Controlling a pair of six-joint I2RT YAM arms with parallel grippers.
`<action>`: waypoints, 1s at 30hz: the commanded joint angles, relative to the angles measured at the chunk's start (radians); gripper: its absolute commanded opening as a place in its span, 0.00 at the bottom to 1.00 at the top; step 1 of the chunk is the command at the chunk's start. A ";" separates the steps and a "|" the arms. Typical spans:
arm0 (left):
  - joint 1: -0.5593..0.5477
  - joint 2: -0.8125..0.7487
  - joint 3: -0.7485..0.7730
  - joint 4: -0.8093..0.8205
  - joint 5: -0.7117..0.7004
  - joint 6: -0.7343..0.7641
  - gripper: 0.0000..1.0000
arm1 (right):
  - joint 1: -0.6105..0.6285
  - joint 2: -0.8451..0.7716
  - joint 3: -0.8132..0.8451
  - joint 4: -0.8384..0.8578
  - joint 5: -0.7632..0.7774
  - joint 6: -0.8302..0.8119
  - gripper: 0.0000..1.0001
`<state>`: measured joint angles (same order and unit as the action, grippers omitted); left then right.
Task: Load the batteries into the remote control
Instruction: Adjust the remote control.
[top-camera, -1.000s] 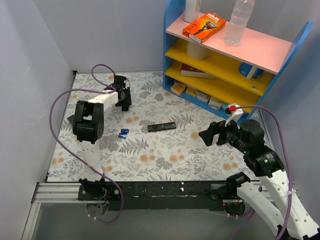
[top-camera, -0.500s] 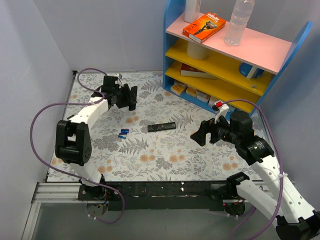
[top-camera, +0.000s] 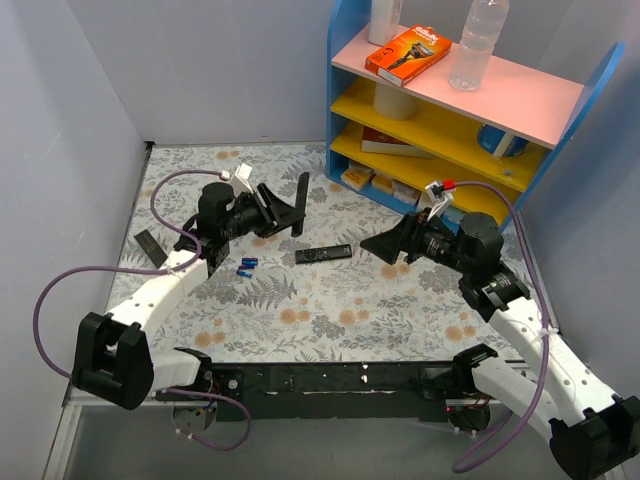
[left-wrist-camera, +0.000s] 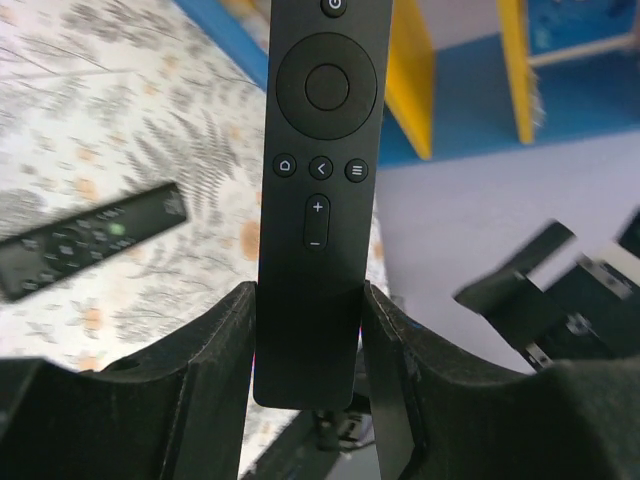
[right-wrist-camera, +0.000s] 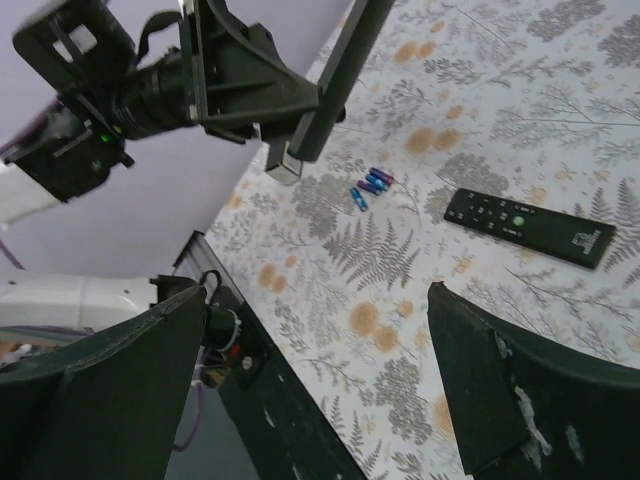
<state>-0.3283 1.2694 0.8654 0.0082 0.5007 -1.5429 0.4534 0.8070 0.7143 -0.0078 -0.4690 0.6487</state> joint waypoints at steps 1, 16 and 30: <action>-0.087 -0.112 -0.054 0.192 0.012 -0.143 0.00 | 0.007 0.037 -0.018 0.274 -0.086 0.163 0.98; -0.348 -0.091 -0.135 0.516 -0.166 -0.364 0.00 | 0.064 0.142 -0.091 0.646 -0.186 0.358 0.98; -0.408 -0.058 -0.121 0.636 -0.222 -0.407 0.00 | 0.087 0.192 -0.099 0.680 -0.171 0.371 0.84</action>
<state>-0.7258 1.2079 0.7277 0.5812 0.3027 -1.9434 0.5316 0.9874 0.6113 0.5827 -0.6357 1.0016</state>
